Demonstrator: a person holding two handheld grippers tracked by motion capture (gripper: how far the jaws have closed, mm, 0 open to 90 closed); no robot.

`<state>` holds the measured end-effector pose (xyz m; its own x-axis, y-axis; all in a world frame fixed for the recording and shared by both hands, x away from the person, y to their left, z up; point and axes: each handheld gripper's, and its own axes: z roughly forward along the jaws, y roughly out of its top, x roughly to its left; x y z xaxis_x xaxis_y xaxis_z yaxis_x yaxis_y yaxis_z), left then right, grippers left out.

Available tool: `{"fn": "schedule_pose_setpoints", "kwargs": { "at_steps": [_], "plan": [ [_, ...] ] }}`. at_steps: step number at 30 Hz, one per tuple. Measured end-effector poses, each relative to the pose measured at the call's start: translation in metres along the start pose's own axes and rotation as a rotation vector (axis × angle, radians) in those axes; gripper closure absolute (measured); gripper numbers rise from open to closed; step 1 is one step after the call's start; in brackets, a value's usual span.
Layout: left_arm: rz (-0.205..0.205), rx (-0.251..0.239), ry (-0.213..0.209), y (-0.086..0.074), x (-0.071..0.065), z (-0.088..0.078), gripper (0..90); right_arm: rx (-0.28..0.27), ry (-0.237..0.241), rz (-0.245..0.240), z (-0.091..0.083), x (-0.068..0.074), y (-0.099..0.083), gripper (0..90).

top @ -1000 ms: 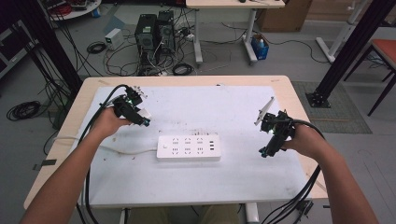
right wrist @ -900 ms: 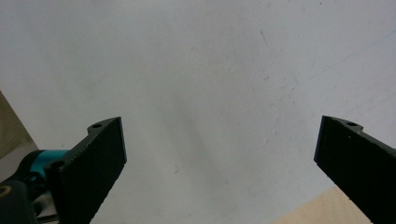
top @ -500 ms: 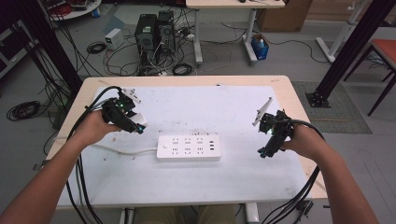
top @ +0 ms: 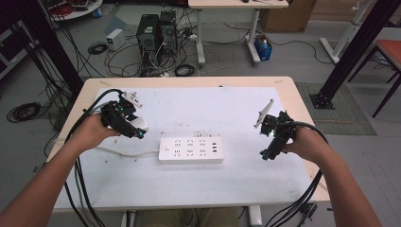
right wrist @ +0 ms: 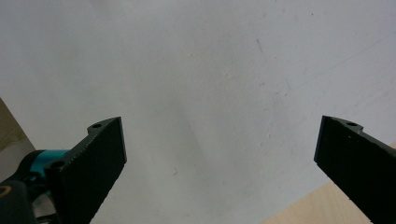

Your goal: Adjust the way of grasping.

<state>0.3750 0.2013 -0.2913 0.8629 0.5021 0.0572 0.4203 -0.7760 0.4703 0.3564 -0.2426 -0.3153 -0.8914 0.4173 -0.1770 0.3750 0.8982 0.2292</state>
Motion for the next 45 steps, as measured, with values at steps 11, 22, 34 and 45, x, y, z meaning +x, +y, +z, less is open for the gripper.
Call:
{"fn": "schedule_pose_setpoints", "kwargs": {
  "at_steps": [11, 22, 34, 45],
  "plan": [
    [0.054, -0.015, -0.028, 0.02, -0.01, 0.002, 42.5, -0.07, 0.009, 0.13, -0.006, -0.004, 0.0, 1.5],
    [0.121, -0.062, -0.086, 0.047, -0.029, 0.016, 42.5, -0.198, 0.1, 0.316, -0.007, 0.006, 0.0, 1.5],
    [0.238, -0.116, -0.119, 0.075, -0.059, 0.032, 42.5, -0.405, 0.309, 0.531, -0.003, 0.015, 0.005, 4.1],
    [0.316, -0.134, -0.139, 0.09, -0.082, 0.042, 42.5, -0.489, 0.441, 0.632, 0.001, 0.017, 0.017, 4.1]
  ]
}}
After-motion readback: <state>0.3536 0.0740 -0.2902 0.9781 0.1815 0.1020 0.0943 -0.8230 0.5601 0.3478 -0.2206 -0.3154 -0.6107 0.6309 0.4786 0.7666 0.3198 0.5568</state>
